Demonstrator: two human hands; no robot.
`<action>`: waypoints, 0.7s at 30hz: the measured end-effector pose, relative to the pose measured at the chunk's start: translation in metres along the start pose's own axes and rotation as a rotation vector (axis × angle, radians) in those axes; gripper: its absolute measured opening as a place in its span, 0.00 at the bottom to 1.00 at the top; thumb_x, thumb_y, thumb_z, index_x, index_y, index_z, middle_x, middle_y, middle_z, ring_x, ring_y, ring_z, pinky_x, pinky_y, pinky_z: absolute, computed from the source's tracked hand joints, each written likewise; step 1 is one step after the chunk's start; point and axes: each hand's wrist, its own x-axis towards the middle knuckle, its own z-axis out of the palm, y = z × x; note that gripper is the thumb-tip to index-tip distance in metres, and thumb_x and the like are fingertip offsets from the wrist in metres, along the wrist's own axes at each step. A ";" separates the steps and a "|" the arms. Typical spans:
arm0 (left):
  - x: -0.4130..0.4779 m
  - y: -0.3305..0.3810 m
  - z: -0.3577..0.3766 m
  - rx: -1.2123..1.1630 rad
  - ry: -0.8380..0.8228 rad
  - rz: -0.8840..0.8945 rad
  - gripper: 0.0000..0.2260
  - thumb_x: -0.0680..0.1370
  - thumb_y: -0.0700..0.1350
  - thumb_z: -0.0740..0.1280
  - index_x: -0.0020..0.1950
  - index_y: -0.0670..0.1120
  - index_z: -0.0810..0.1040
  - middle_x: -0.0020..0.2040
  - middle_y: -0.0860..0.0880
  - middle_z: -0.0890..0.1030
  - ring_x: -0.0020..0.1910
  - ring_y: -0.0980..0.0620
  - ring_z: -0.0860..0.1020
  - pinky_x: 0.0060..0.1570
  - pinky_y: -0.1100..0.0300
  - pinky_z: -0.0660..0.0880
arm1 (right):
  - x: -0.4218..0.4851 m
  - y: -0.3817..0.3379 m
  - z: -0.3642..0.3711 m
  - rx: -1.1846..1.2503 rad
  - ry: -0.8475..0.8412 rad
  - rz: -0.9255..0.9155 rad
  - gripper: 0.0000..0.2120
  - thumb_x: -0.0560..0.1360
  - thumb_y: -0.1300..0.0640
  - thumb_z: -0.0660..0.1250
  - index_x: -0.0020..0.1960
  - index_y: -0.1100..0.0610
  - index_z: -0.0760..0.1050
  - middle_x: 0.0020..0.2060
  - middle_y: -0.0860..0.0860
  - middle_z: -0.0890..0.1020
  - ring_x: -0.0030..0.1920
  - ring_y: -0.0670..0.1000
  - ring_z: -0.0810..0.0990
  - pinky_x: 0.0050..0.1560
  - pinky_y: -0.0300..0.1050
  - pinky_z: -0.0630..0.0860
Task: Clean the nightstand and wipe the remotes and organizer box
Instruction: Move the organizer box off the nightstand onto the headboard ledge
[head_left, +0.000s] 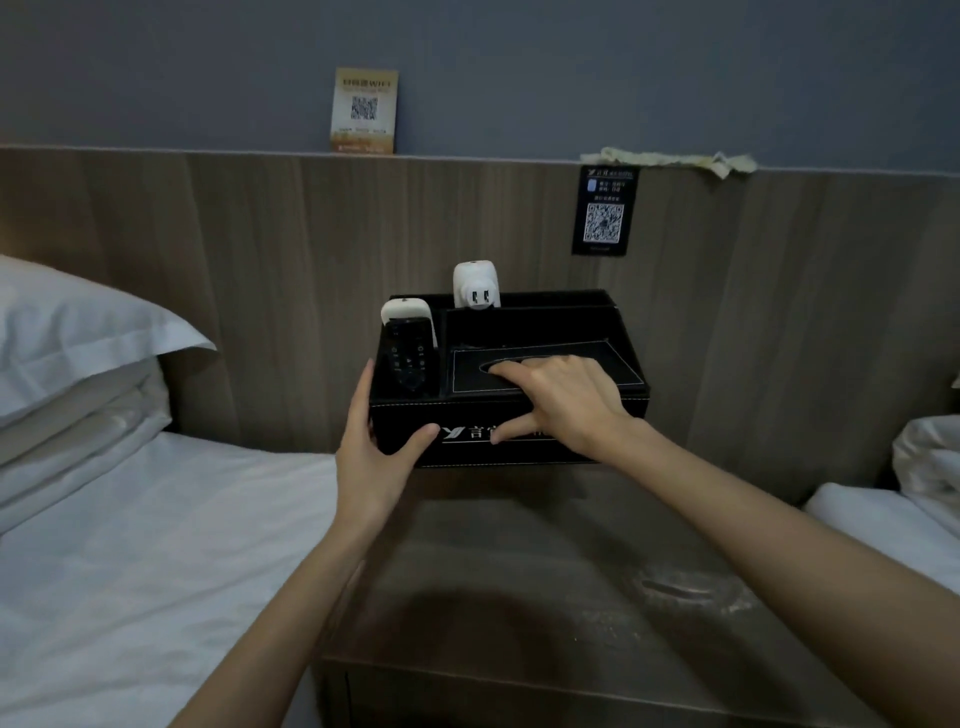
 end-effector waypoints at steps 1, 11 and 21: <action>0.007 0.010 0.002 -0.020 0.001 0.015 0.39 0.71 0.43 0.76 0.77 0.55 0.60 0.70 0.61 0.71 0.67 0.62 0.71 0.68 0.57 0.70 | 0.003 0.005 -0.012 -0.009 0.012 0.007 0.42 0.65 0.28 0.65 0.74 0.46 0.62 0.59 0.48 0.80 0.58 0.54 0.79 0.43 0.46 0.71; 0.096 0.104 0.028 0.130 -0.136 0.357 0.47 0.69 0.39 0.77 0.78 0.53 0.51 0.75 0.53 0.61 0.74 0.55 0.61 0.73 0.47 0.62 | 0.049 0.059 -0.119 -0.019 0.192 0.096 0.44 0.61 0.28 0.68 0.71 0.46 0.67 0.57 0.50 0.82 0.57 0.56 0.80 0.46 0.48 0.74; 0.167 0.132 0.043 0.711 -0.052 0.660 0.45 0.67 0.42 0.77 0.74 0.62 0.53 0.78 0.49 0.40 0.70 0.40 0.64 0.45 0.49 0.80 | 0.098 0.098 -0.165 -0.044 0.237 0.110 0.38 0.62 0.30 0.71 0.68 0.44 0.71 0.51 0.48 0.83 0.52 0.53 0.80 0.40 0.44 0.66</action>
